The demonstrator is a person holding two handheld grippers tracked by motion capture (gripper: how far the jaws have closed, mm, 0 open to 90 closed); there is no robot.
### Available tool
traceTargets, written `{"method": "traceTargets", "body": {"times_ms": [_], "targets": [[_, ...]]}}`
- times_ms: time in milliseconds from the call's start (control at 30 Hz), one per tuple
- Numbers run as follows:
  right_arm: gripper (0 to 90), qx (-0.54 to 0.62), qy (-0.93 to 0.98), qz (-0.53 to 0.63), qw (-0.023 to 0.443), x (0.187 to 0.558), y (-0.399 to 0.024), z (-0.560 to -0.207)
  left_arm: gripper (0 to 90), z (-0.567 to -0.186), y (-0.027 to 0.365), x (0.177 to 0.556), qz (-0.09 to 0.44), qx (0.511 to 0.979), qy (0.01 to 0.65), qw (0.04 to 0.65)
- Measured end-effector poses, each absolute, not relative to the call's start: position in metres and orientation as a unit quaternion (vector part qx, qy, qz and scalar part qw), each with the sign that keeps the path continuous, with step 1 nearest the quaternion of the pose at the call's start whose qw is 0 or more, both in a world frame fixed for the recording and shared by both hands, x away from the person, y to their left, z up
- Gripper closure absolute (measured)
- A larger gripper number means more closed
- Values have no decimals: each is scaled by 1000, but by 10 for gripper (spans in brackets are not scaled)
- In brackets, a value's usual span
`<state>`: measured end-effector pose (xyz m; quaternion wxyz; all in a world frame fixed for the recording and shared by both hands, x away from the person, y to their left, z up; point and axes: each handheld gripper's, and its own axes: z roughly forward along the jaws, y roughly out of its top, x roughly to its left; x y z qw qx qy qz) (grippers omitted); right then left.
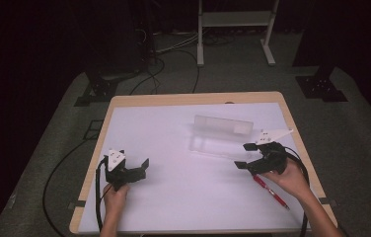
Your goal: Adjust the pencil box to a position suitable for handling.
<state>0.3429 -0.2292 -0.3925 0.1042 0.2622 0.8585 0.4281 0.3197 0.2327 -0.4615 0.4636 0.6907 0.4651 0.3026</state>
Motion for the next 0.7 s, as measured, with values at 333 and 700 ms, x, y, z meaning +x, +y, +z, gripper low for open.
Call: {"method": "traceTargets", "body": {"times_ms": [333,700], "targets": [[238,263,868,412,84,365,-223,-399,0,-462,234,319,304,686,467,468],[282,260,878,390,97,379,-212,-408,0,-461,233,319,303,690,464,466]]}}
